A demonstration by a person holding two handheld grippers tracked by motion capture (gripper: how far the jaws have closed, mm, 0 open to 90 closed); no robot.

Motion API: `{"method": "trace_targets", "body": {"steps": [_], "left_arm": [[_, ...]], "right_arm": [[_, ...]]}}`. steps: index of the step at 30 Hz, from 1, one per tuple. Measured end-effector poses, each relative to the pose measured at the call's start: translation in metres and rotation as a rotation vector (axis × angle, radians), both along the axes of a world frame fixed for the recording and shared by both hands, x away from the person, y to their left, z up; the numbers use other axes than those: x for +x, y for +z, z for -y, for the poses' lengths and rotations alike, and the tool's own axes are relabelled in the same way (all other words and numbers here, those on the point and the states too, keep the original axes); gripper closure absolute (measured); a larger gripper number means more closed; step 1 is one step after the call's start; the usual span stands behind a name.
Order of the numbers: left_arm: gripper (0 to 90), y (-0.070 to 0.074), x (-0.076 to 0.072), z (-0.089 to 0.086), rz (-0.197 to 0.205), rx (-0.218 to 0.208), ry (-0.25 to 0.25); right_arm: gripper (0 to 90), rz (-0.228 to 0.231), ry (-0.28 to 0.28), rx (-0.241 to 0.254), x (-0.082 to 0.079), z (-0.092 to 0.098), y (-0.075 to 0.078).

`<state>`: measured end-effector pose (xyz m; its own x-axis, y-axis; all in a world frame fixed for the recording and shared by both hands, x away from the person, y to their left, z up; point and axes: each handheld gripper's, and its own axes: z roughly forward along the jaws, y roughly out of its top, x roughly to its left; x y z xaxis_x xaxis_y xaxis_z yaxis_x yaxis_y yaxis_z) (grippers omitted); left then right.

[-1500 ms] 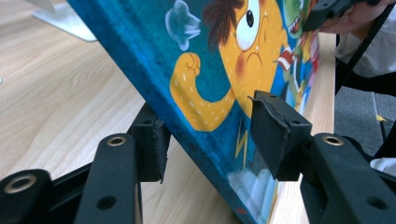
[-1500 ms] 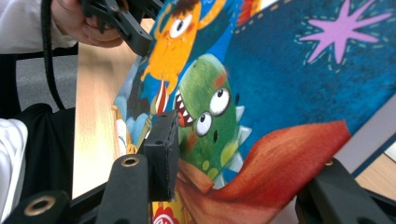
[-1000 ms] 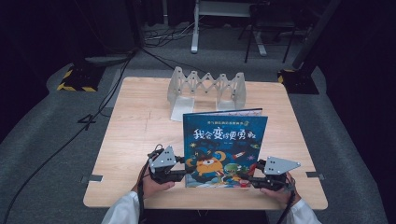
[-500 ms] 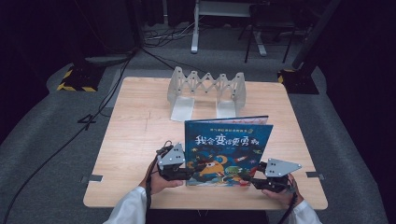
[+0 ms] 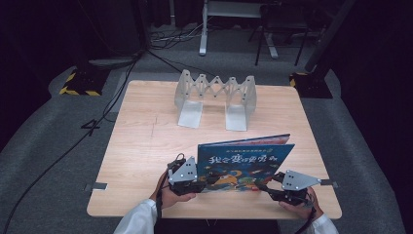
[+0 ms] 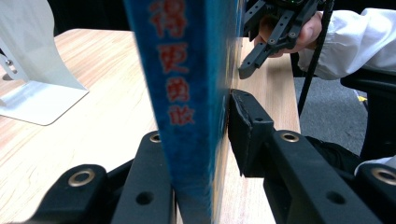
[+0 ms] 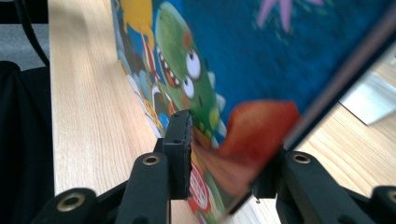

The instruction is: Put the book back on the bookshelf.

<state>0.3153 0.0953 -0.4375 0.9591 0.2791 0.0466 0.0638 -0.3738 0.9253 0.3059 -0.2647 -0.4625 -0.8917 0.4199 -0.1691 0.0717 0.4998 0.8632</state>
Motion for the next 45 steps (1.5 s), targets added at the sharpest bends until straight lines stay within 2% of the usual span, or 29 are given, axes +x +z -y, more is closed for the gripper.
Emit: {"method": "trace_targets", "body": {"steps": [3, 6, 10, 14, 16, 19, 21, 23, 25, 26, 28, 30, 32, 36, 41, 43, 45], "left_arm": [[75.0, -0.001, 0.0, 0.0, -0.008, -0.01, 0.01], [77.5, -0.001, 0.0, 0.0, -0.009, -0.016, 0.001], [79.1, -0.001, -0.001, 0.001, -0.001, -0.015, -0.005], [80.9, -0.002, -0.001, 0.003, -0.002, -0.021, -0.01], [81.2, -0.002, 0.0, 0.004, -0.009, -0.027, -0.008], [81.7, -0.003, 0.004, 0.004, -0.013, -0.035, -0.008], [81.9, -0.003, 0.005, 0.005, -0.021, -0.046, -0.001], [82.2, -0.003, 0.006, 0.006, -0.014, -0.047, 0.009], [82.1, -0.003, 0.007, 0.005, -0.018, -0.065, 0.015], [82.1, -0.003, 0.009, 0.004, -0.022, -0.077, 0.018], [81.6, -0.002, 0.01, 0.003, -0.019, -0.088, 0.029], [81.4, -0.002, 0.011, 0.003, -0.011, -0.109, 0.035], [81.1, -0.001, 0.012, 0.003, -0.005, -0.111, 0.042], [81.3, -0.001, 0.015, 0.003, -0.011, -0.128, 0.032], [78.7, 0.001, 0.019, 0.005, -0.011, -0.162, 0.046], [77.4, 0.003, 0.02, 0.007, 0.013, -0.14, 0.067], [77.3, 0.004, 0.021, 0.007, 0.009, -0.155, 0.06]], "right_arm": [[65.8, -0.007, -0.026, 0.004, 0.0, 0.007, -0.001], [64.3, -0.036, -0.069, 0.029, 0.0, 0.021, -0.004], [62.2, -0.016, -0.101, 0.034, 0.001, 0.028, -0.001], [52.7, -0.021, -0.162, 0.098, 0.006, 0.033, 0.005], [43.7, -0.038, -0.179, 0.121, 0.01, 0.032, 0.008], [38.9, -0.071, -0.184, 0.116, 0.021, 0.022, 0.007], [41.6, -0.092, -0.165, 0.104, 0.029, 0.013, 0.004], [51.0, -0.108, -0.147, 0.066, 0.035, 0.003, -0.002], [46.9, -0.097, -0.143, 0.029, 0.037, -0.007, -0.009], [47.4, -0.09, -0.148, 0.026, 0.037, -0.009, -0.01], [49.6, -0.121, -0.143, 0.031, 0.041, -0.009, -0.007], [49.5, -0.122, -0.146, 0.032, 0.043, -0.011, -0.007], [49.4, -0.119, -0.148, 0.035, 0.044, -0.011, -0.008], [49.3, -0.125, -0.149, 0.038, 0.045, -0.011, -0.008], [50.4, -0.131, -0.151, 0.043, 0.046, -0.011, -0.008], [52.0, -0.127, -0.139, 0.036, 0.047, -0.013, -0.007], [52.5, -0.124, -0.132, 0.028, 0.047, -0.015, -0.006]]}}
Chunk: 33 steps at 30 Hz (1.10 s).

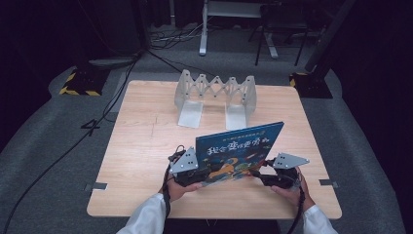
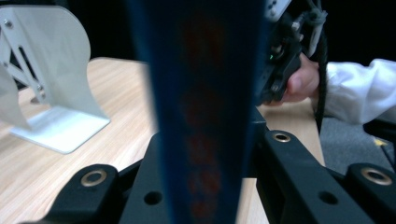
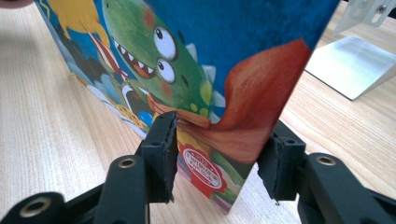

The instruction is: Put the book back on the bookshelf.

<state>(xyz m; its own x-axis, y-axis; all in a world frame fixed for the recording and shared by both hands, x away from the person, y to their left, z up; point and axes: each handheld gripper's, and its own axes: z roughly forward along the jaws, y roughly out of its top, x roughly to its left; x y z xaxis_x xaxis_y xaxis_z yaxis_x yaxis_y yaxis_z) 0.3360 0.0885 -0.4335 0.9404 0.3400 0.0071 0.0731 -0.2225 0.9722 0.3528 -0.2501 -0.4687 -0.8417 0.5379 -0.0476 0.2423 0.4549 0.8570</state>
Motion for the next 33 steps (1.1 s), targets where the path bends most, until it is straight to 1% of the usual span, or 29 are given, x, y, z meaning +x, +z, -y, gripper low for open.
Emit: {"method": "trace_targets", "body": {"steps": [2, 4, 5, 9, 11, 13, 15, 16, 18, 19, 20, 22, 23, 24, 27, 29, 30, 32, 33], "left_arm": [[77.5, 0.0, -0.001, 0.0, 0.003, 0.005, 0.002], [77.8, 0.0, -0.001, -0.001, 0.001, -0.006, -0.006], [77.7, 0.001, -0.001, -0.001, 0.006, -0.016, -0.004], [77.5, 0.005, -0.003, -0.003, 0.004, -0.059, -0.006], [77.6, 0.007, -0.003, -0.003, 0.018, -0.049, -0.005], [77.8, 0.008, -0.003, -0.003, 0.014, -0.056, -0.008], [78.2, 0.008, -0.003, -0.003, 0.017, -0.053, -0.007], [78.7, 0.008, -0.003, -0.003, 0.012, -0.055, -0.012], [80.2, 0.009, -0.004, -0.002, 0.018, -0.049, -0.021], [80.8, 0.01, -0.004, -0.001, 0.016, -0.049, -0.035], [81.7, 0.011, -0.005, 0.0, 0.018, -0.046, -0.025], [81.6, 0.012, -0.004, 0.0, 0.015, -0.05, -0.015], [81.9, 0.012, -0.004, 0.001, 0.016, -0.051, -0.012], [82.1, 0.013, -0.004, 0.001, 0.018, -0.051, -0.008], [82.3, 0.015, -0.004, 0.001, 0.028, -0.034, 0.013], [82.4, 0.016, -0.003, 0.001, 0.037, -0.033, 0.027], [82.5, 0.017, -0.003, 0.001, 0.036, -0.034, 0.036], [82.5, 0.019, -0.003, -0.001, 0.046, -0.028, 0.052], [82.6, 0.019, -0.003, -0.001, 0.041, -0.03, 0.059]], "right_arm": [[52.9, -0.006, -0.002, 0.006, 0.001, 0.0, 0.0], [53.5, -0.012, 0.002, 0.019, 0.001, 0.002, -0.002], [53.6, -0.011, 0.003, 0.019, 0.001, 0.002, -0.002], [54.3, -0.012, 0.001, 0.025, 0.0, 0.002, -0.002], [54.6, -0.011, 0.005, 0.028, 0.0, 0.003, -0.003], [54.6, -0.012, 0.007, 0.03, 0.0, 0.003, -0.003], [54.7, -0.012, 0.007, 0.03, 0.0, 0.004, -0.003], [54.7, -0.012, 0.006, 0.03, 0.0, 0.004, -0.003], [54.2, -0.015, 0.003, 0.033, 0.0, 0.004, -0.003], [53.4, -0.015, 0.003, 0.034, 0.0, 0.004, -0.003], [51.5, -0.018, -0.006, 0.028, 0.0, 0.004, -0.004], [42.2, -0.019, -0.036, -0.011, 0.001, 0.003, -0.008], [40.7, -0.023, -0.047, -0.039, 0.0, 0.003, -0.012], [39.2, -0.028, -0.046, -0.048, 0.0, 0.004, -0.014], [35.0, -0.042, -0.066, -0.099, -0.001, 0.01, -0.021], [33.1, -0.057, -0.078, -0.108, -0.002, 0.016, -0.025], [31.3, -0.064, -0.098, -0.111, -0.002, 0.02, -0.028], [28.1, -0.089, -0.147, -0.142, 0.0, 0.024, -0.032], [25.3, -0.098, -0.173, -0.147, 0.0, 0.025, -0.033]]}}
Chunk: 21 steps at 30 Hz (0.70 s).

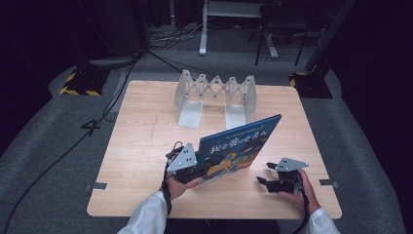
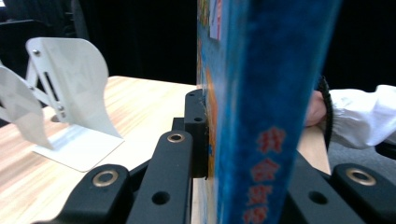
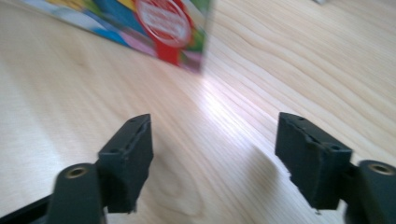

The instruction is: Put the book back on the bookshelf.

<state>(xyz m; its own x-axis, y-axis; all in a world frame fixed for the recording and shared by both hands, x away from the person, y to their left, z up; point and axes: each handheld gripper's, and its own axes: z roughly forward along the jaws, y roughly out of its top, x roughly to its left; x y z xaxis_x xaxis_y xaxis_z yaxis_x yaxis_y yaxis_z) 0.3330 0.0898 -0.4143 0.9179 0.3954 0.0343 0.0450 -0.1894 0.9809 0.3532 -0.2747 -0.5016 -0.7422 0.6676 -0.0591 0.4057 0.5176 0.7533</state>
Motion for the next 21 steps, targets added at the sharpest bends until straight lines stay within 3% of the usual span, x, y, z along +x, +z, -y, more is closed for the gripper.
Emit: {"method": "trace_targets", "body": {"steps": [2, 4, 7, 10, 21], "left_arm": [[82.6, 0.002, 0.0, -0.002, 0.006, 0.007, 0.017], [82.6, 0.005, 0.0, -0.004, 0.022, 0.016, 0.035], [82.7, 0.009, -0.001, -0.009, 0.042, 0.038, 0.064], [82.7, 0.016, -0.001, -0.017, 0.088, 0.074, 0.136], [82.7, 0.025, 0.002, -0.045, 0.107, 0.087, 0.237]], "right_arm": [[23.1, -0.006, 0.007, 0.018, 0.001, 0.0, 0.0], [21.3, -0.028, 0.017, 0.0, 0.002, -0.002, -0.002], [20.8, -0.023, 0.017, 0.0, 0.002, -0.003, -0.002], [23.0, -0.037, 0.015, 0.009, 0.002, -0.003, -0.002], [27.3, -0.048, 0.031, 0.022, 0.002, -0.002, -0.002]]}}
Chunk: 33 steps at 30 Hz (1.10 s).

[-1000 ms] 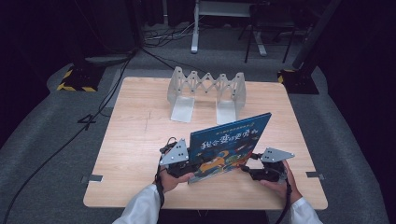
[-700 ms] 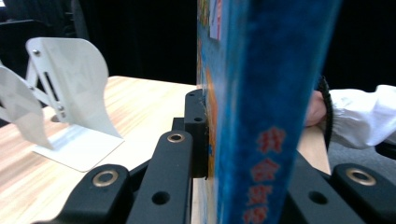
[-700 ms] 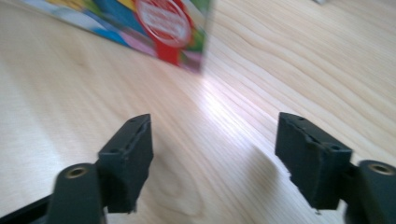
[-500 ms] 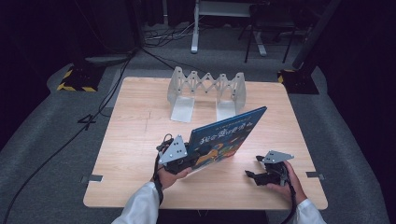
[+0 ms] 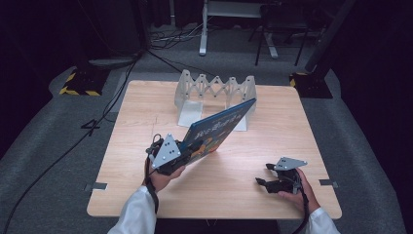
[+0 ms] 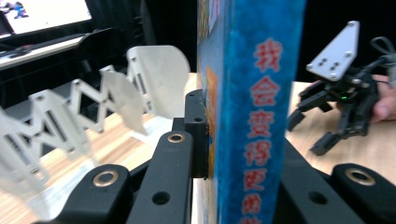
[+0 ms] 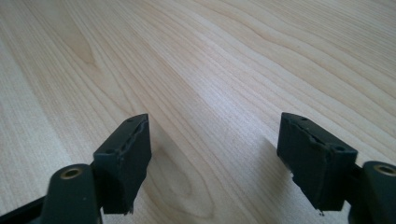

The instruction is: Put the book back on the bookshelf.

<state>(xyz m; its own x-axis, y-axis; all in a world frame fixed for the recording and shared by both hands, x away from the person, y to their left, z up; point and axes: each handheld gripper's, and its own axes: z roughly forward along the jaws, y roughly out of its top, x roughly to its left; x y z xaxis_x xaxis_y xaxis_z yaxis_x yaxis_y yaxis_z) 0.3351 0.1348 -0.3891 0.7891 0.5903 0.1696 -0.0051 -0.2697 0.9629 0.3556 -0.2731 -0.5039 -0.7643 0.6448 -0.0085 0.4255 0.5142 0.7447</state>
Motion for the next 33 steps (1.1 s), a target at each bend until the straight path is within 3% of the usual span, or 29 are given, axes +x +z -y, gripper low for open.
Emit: {"method": "trace_targets", "body": {"steps": [5, 19, 24, 33], "left_arm": [[82.7, 0.002, 0.003, -0.011, 0.003, 0.013, 0.049], [82.7, 0.012, 0.017, -0.052, 0.031, -0.034, 0.208], [82.6, 0.01, 0.027, -0.058, 0.018, -0.036, 0.251], [82.6, -0.002, 0.054, -0.054, -0.033, -0.099, 0.307]], "right_arm": [[28.4, 0.001, 0.004, 0.0, -0.001, 0.0, 0.0], [28.4, 0.001, 0.004, 0.003, -0.001, 0.0, 0.0], [28.4, 0.002, 0.004, 0.002, -0.001, 0.0, 0.0], [28.4, 0.005, 0.005, 0.001, -0.001, 0.0, 0.0]]}}
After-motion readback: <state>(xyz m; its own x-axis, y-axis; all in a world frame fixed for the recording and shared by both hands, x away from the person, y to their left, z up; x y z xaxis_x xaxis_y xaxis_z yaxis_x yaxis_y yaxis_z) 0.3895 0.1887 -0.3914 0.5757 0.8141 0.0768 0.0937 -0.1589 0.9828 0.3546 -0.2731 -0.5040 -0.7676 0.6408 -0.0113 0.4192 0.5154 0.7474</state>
